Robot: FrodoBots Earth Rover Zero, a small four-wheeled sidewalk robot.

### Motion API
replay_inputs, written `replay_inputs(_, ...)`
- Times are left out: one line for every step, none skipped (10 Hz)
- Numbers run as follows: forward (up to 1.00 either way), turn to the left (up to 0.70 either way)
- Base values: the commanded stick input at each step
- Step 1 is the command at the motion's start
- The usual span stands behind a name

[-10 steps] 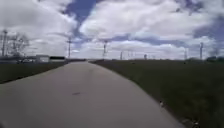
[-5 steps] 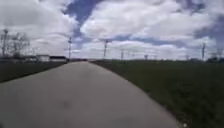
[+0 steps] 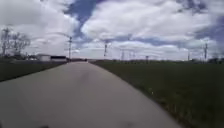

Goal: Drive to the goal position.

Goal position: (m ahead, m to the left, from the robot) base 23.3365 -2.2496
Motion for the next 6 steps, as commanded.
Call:
replay_inputs(1.00,0.00)
replay_inputs(1.00,0.00)
replay_inputs(1.00,0.16)
replay_inputs(1.00,0.27)
replay_inputs(1.00,0.27)
replay_inputs(1.00,0.15)
